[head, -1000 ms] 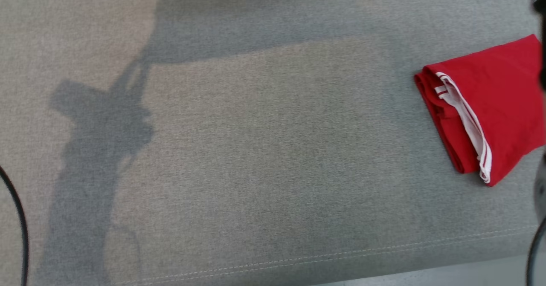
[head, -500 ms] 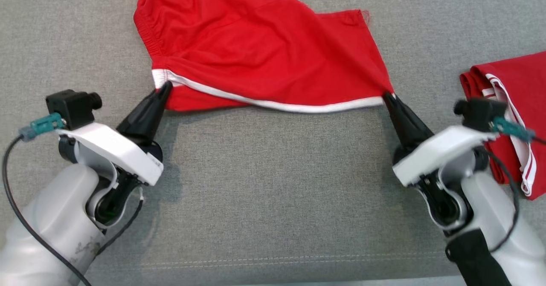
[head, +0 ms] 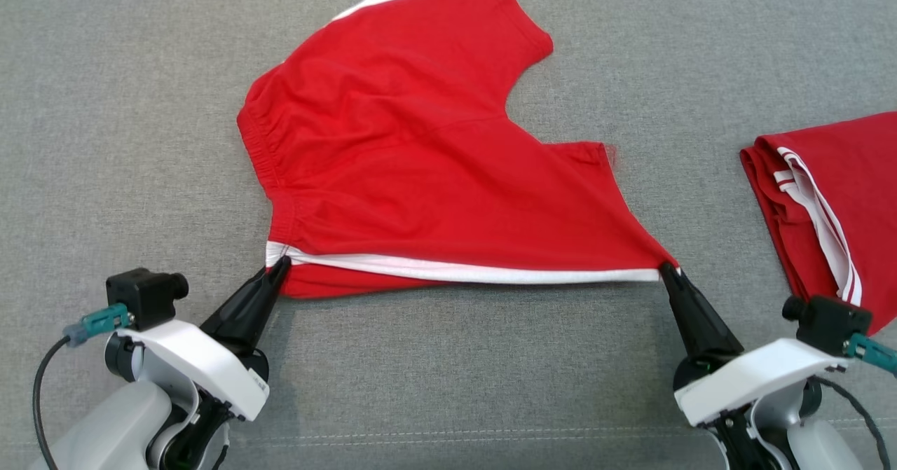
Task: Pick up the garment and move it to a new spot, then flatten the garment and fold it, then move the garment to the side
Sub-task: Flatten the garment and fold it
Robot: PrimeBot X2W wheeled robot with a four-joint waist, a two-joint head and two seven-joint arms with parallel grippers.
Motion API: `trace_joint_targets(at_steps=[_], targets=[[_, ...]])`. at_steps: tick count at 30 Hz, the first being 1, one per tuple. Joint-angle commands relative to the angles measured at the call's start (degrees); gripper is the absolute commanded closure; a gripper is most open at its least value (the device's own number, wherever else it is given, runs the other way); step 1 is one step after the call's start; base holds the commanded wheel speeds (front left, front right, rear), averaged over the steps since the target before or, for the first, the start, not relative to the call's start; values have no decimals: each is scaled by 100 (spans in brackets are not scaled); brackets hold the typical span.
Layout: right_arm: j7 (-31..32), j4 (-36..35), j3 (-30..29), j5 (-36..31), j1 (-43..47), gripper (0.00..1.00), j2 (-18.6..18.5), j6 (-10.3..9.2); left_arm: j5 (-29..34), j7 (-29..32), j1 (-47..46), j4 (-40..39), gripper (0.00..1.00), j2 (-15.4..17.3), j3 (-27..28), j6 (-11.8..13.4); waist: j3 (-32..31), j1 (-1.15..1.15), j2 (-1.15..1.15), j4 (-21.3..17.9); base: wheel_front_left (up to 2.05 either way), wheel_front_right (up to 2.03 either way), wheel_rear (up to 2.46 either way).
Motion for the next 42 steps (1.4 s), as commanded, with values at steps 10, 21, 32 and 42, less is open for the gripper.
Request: trace_joint_targets(at_steps=[10, 21, 32, 42], targets=[[308, -635, -152, -428, 491, 0, 188, 1, -266, 268, 212, -172, 0, 266, 165, 241, -171, 0, 0, 22, 0, 0, 0], [15, -1340, -775, -1683, 806, 0, 146, 1, -228, 51, 870, -1247, 0, 741, 542, 1302, -796, 0, 0, 103, 0, 0, 0], [-817, -1437, -778, -3264, 252, 0, -28, 1, 1116, -128, 815, -2018, 0, -36, 2213, 2136, -1369, 0, 0, 147, 0, 0, 0], [-1317, -672, -760, -3803, 472, 0, -91, 1, 2509, -130, 1637, -1506, 0, -136, 2838, 1848, -1675, 0, 0, 201, 0, 0, 0]])
